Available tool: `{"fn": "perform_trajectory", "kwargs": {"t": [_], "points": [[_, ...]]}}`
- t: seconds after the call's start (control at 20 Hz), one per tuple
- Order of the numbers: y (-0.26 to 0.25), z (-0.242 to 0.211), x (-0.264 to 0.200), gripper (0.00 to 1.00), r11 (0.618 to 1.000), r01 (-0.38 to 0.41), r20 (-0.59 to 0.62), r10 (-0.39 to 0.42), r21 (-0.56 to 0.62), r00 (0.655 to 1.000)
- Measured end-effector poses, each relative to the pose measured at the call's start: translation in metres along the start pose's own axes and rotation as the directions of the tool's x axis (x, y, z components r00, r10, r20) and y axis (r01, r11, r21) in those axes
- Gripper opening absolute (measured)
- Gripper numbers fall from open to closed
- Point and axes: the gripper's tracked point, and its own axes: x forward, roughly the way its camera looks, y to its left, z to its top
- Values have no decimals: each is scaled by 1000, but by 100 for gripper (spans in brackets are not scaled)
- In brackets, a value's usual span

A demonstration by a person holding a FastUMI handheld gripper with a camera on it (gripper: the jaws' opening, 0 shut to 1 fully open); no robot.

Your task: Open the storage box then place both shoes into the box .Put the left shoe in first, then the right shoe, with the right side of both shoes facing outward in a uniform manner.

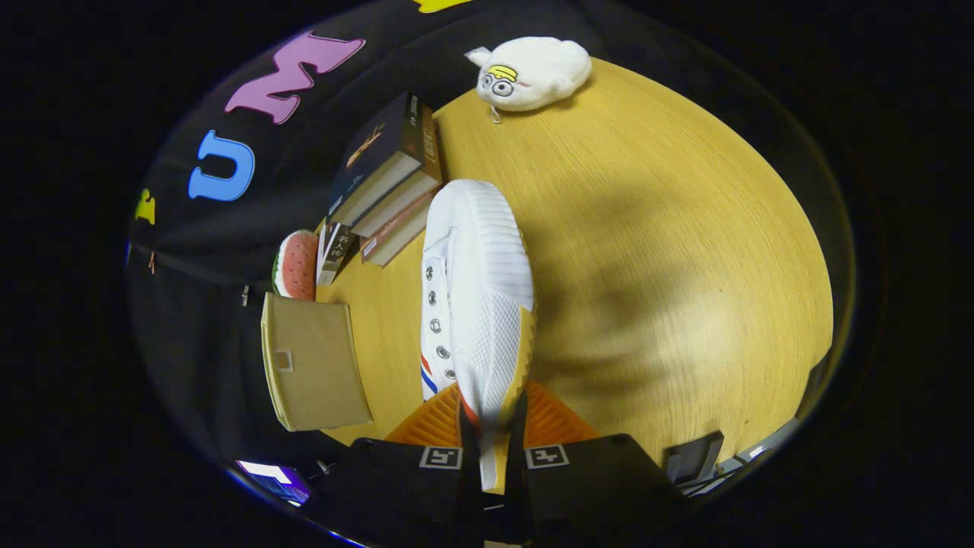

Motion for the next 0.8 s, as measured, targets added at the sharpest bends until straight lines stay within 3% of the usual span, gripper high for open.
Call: {"fn": "perform_trajectory", "kwargs": {"t": [0.5,0.8], "points": [[126,-9,-46,16,993,-40,70,48,-108,996],[228,-31,-46,15,981,-109,80,123,-158,989]]}}
